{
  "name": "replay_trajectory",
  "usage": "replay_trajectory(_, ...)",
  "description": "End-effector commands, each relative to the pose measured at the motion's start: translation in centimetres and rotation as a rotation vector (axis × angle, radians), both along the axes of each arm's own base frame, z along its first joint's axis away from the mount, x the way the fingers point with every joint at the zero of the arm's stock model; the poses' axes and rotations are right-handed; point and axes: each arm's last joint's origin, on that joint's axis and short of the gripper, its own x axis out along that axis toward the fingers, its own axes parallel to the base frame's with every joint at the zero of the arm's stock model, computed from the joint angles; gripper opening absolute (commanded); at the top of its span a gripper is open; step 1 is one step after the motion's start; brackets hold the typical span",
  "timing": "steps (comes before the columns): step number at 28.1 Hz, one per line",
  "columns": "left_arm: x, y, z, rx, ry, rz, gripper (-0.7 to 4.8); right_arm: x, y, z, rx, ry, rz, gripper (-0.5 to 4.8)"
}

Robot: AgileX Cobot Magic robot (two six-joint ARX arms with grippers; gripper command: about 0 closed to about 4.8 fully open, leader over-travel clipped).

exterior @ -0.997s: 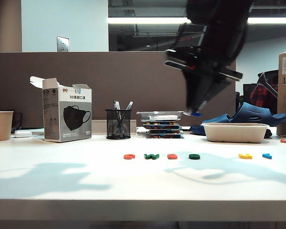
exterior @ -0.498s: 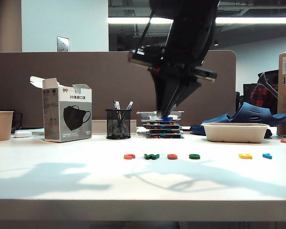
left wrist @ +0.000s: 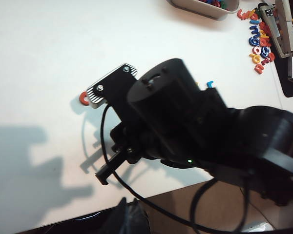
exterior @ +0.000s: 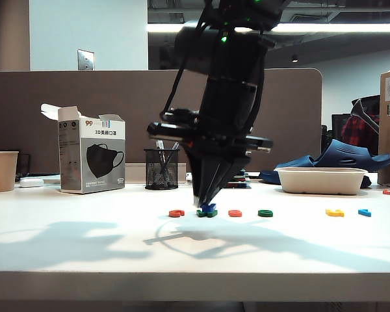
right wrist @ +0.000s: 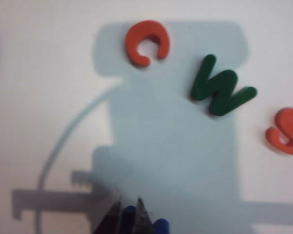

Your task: Select the appropriate letters from the row of letter magnets placed on the table to arrange into the word "yes".

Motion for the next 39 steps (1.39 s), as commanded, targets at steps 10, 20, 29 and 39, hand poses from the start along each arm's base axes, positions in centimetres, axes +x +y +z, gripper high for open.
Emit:
replay_trajectory(10,0.0,0.1,0.2,-0.011,-0.007,0.002,-0.05,0.5,0.6,-0.9,0.029,-0.007,-0.02,-0.06)
replay_trajectory(20,0.0,0.1,0.2,-0.011,-0.007,0.002,-0.05,0.4,1.2,-1.7,0.025,0.005,-0.018,-0.06)
replay_trajectory(29,0.0,0.1,0.2,-0.011,-0.008,0.002,-0.05,0.3,1.4,-2.3,0.018,0.017,-0.022,-0.06)
replay_trajectory(39,0.0,0.1,0.2,-0.011,-0.007,0.002,-0.05,0.2,1.6,-2.6,0.007,0.033,-0.016,-0.04)
